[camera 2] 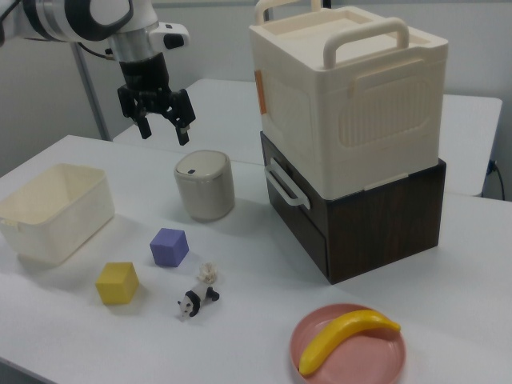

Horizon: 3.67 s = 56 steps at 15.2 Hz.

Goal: Open the trash can

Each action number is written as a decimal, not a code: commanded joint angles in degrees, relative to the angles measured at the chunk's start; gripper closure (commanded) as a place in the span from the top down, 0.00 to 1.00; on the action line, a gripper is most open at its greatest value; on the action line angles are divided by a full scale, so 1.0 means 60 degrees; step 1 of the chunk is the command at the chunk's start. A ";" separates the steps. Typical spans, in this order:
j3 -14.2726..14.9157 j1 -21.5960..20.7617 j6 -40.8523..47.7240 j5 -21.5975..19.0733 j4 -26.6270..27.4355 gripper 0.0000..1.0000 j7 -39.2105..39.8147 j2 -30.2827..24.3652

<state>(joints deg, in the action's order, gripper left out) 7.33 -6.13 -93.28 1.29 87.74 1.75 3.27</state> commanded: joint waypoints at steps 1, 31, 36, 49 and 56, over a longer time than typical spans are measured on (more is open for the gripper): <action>0.0039 -0.0077 -0.0361 0.0181 0.0128 1.00 0.0145 0.0012; -0.0151 -0.0208 -0.2350 -0.0112 -0.1308 0.00 0.0278 0.2442; -0.0152 -0.0545 -0.3056 -0.0098 -0.1571 0.00 0.0762 0.3205; -0.0518 -0.0721 -0.3407 -0.0098 -0.1630 0.00 0.1964 0.3791; -0.0532 -0.0736 -0.3686 -0.0083 -0.2040 0.00 0.1964 0.4436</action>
<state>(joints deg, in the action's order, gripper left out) 4.07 -10.25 -114.94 0.92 78.16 12.28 28.04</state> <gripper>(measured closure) 0.991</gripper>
